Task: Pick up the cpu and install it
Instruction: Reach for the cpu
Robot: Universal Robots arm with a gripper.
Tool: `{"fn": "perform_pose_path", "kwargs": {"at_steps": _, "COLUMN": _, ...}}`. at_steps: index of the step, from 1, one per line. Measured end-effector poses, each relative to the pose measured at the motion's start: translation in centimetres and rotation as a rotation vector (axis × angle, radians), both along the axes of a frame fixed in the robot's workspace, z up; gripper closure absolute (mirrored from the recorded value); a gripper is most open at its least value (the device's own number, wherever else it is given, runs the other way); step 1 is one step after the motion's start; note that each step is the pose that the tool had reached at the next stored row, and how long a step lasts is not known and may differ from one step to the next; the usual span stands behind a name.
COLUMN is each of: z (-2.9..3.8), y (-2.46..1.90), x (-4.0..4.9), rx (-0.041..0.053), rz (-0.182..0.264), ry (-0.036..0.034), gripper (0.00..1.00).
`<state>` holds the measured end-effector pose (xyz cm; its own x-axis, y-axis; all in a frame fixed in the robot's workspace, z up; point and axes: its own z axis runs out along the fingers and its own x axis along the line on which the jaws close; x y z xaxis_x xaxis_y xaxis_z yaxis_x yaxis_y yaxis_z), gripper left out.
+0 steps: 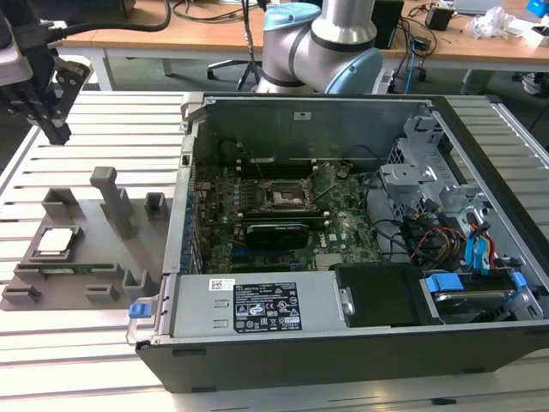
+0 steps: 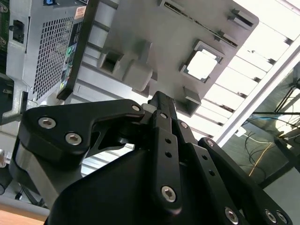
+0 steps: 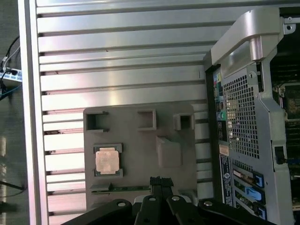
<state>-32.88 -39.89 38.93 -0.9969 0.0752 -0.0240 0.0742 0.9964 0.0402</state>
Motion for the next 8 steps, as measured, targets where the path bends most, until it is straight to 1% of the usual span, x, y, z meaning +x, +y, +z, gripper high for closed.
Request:
{"fn": "perform_pose_path", "kwargs": {"at_steps": 3, "z": -0.02, "y": 0.00, "x": -0.80, "rx": 0.0000, "rz": 0.000, "ry": 0.0000, "gripper": 0.89}}
{"fn": "perform_pose_path", "kwargs": {"at_steps": 6, "z": -0.05, "y": 0.00, "x": -1.88, "rx": 0.0001, "rz": 0.000, "ry": -0.0001, "gripper": 0.89}}
{"fn": "perform_pose_path", "kwargs": {"at_steps": 8, "z": -0.06, "y": 0.00, "x": -2.30, "rx": 0.0000, "rz": 0.000, "ry": 0.0000, "gripper": 0.89}}
